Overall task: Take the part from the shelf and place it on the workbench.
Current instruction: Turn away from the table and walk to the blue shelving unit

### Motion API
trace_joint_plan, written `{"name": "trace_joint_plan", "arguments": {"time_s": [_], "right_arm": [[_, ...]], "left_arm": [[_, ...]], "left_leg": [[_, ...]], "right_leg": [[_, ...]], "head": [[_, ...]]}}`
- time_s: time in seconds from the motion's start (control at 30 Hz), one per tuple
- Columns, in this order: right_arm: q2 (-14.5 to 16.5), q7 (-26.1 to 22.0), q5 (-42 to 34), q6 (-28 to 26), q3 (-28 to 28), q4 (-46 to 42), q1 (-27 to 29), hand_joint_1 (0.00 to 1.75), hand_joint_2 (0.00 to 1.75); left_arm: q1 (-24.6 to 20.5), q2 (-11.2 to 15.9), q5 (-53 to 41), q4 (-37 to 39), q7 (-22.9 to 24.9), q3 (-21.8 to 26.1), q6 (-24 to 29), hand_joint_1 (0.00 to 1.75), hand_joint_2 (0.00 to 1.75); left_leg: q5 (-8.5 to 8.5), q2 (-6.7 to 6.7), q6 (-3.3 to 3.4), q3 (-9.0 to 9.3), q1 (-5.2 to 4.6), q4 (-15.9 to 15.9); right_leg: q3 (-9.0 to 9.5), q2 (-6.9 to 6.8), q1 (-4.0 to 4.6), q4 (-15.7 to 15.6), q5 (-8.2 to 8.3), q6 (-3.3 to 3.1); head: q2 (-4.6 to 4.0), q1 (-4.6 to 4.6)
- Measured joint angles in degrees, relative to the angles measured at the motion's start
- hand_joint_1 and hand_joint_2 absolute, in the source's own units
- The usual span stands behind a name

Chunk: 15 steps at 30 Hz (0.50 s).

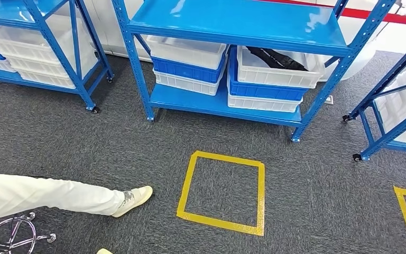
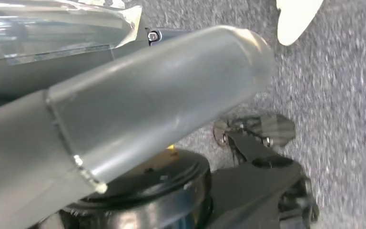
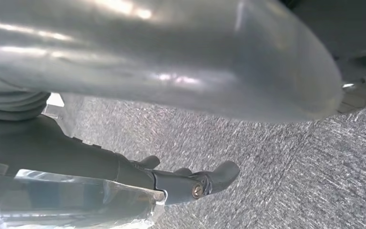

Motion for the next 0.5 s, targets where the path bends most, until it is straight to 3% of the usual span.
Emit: {"name": "trace_joint_plan", "arguments": {"time_s": [0.03, 0.07, 0.13, 0.17, 0.23, 0.37, 0.43, 0.5], "right_arm": [[0.0, 0.0, -0.1, -0.1, -0.1, 0.0, 0.1, 0.00, 0.00], [0.0, 0.0, -0.2, -0.2, -0.2, 0.0, 0.2, 0.00, 0.00], [0.0, 0.0, -0.3, -0.3, -0.4, 0.0, 0.3, 0.00, 0.00], [0.0, 0.0, -0.3, -0.3, -0.5, 0.0, 0.3, 0.00, 0.00], [0.0, 0.0, -0.3, -0.3, -0.7, 0.0, 0.2, 0.00, 0.00], [0.0, -0.1, -0.1, -0.3, -0.9, 0.0, 0.2, 0.00, 0.00], [0.1, -0.2, 0.1, -0.3, -1.0, 0.0, 0.2, 0.00, 0.00], [0.0, -0.3, 0.5, -0.3, -1.0, 0.0, 0.2, 0.00, 0.00]], "left_arm": [[0.0, 0.0, -0.1, 0.0, 0.0, 0.0, 0.0, 0.00, 0.00], [0.0, 0.0, -0.1, 0.0, 0.1, 0.0, 0.0, 0.00, 0.00], [0.1, 0.0, -0.2, 0.0, 0.1, 0.0, 0.0, 0.00, 0.00], [0.1, 0.0, -0.2, 0.0, 0.1, 0.0, 0.0, 0.00, 0.00], [0.0, 0.0, -0.2, 0.0, 0.2, 0.0, 0.0, 0.00, 0.00], [0.0, 0.1, -0.2, 0.0, 0.4, 0.0, 0.0, 0.00, 0.00], [-0.1, 0.1, -0.1, 0.0, 0.5, 0.0, 0.0, 0.00, 0.00], [0.0, 0.1, 0.1, 0.0, 0.5, 0.0, 0.0, 0.00, 0.00]], "left_leg": [[-0.33, -0.11, 0.04, 0.33, -0.05, 0.0], [-0.68, -0.25, 0.00, 0.74, -0.08, 0.0], [-1.53, -0.51, -0.31, 1.82, -0.07, 0.0], [-2.08, -0.57, -0.60, 2.28, -0.22, 0.1], [-3.15, -0.60, -1.20, 2.89, -0.47, 0.1], [-4.62, -0.34, -2.35, 2.98, -0.06, 1.2], [-7.12, -0.14, -3.03, 0.34, 0.19, 6.5], [-9.90, -0.07, -3.55, -4.54, 0.36, 14.4]], "right_leg": [[-1.57, 0.01, -0.01, 1.8, -0.06, 0.30], [-1.97, 0.00, -0.05, 1.3, 1.01, 0.81], [0.36, -0.03, -0.22, -6.1, 5.47, 1.88], [1.90, -0.05, -0.17, -10.0, 7.51, 2.02], [3.88, -0.08, -0.05, -14.1, 9.35, 1.24], [4.80, 0.05, -0.26, -14.5, 9.01, -0.77], [5.25, 0.07, -0.52, -14.7, 8.68, -1.53], [5.71, 0.03, -0.51, -14.7, 8.20, -2.07]], "head": [[0.00, -0.01], [0.00, 0.02], [0.00, 0.05], [0.00, 0.09], [0.00, 0.06], [0.00, -0.08], [0.00, -0.24], [0.00, -0.31]]}}
